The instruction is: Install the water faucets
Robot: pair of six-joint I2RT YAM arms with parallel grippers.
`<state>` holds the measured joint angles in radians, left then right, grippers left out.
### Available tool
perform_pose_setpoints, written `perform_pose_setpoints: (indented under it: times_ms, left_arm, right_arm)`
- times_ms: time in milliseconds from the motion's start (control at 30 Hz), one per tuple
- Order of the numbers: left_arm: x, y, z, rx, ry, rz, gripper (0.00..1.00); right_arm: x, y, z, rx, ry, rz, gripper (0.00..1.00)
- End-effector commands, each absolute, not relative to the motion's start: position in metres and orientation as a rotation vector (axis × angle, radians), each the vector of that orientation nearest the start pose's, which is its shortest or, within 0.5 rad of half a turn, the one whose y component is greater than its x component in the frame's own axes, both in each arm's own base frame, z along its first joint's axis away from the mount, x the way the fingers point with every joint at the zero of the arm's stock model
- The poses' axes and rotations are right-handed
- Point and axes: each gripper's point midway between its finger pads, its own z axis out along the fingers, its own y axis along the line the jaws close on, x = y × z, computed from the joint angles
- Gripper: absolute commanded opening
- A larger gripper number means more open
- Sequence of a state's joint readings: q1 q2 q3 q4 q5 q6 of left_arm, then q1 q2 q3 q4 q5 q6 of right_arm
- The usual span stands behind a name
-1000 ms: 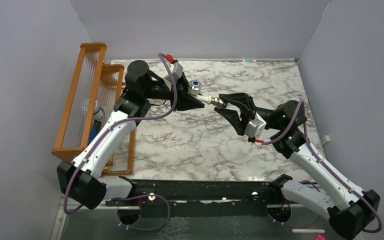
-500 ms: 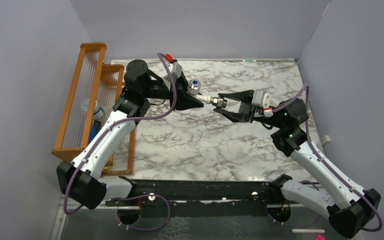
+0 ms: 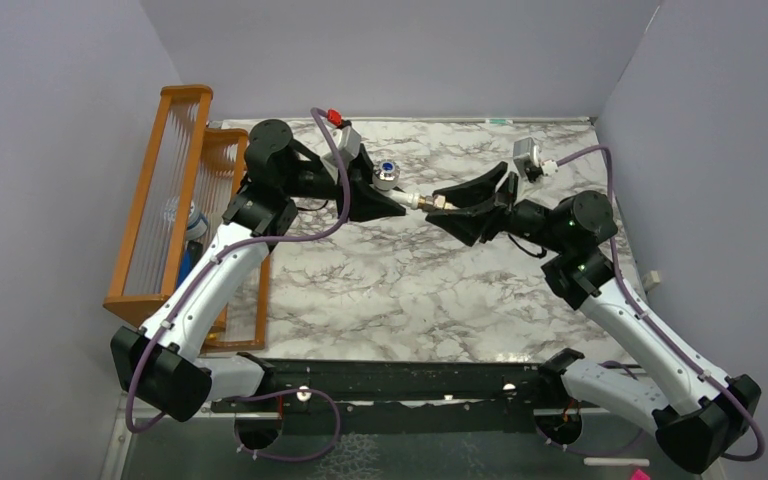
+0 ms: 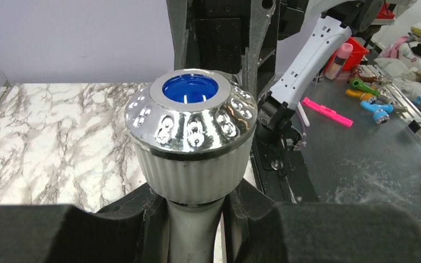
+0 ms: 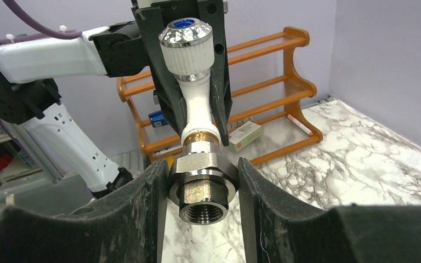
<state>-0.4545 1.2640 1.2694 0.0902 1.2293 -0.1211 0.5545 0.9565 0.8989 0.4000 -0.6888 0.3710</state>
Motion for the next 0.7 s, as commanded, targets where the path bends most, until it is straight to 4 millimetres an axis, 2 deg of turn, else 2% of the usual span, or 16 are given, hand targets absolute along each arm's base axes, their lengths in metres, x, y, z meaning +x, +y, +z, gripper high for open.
perform_pose_setpoints:
  times_ms: [0,67,167,300,433,600,667]
  left_arm:
    - [0.208,-0.291,0.425,1.277,1.013,-1.235,0.00]
    - [0.209,-0.291,0.424,1.277,1.020,-1.232,0.00]
    - [0.211,-0.292,0.421,1.279,1.027,-1.234,0.00]
    - [0.212,-0.292,0.420,1.275,1.034,-1.238,0.00]
    - [0.213,-0.292,0.420,1.268,1.041,-1.236,0.00]
    - [0.213,-0.292,0.419,1.266,1.050,-1.244,0.00]
    - [0.213,-0.292,0.419,1.267,1.050,-1.251,0.00]
  right_arm:
    - [0.216,0.266,0.416,-0.670,1.176,1.141,0.46]
    - [0.215,0.263,0.422,-0.708,1.125,1.084,0.61]
    - [0.212,0.259,0.432,-0.746,1.047,1.013,0.69]
    - [0.208,0.256,0.443,-0.787,0.939,0.942,0.74]
    - [0.201,0.256,0.445,-0.924,0.783,0.796,0.75]
    - [0.182,0.262,0.439,-1.133,0.604,0.685,0.78]
    - [0.184,0.261,0.439,-1.151,0.553,0.621,0.82]
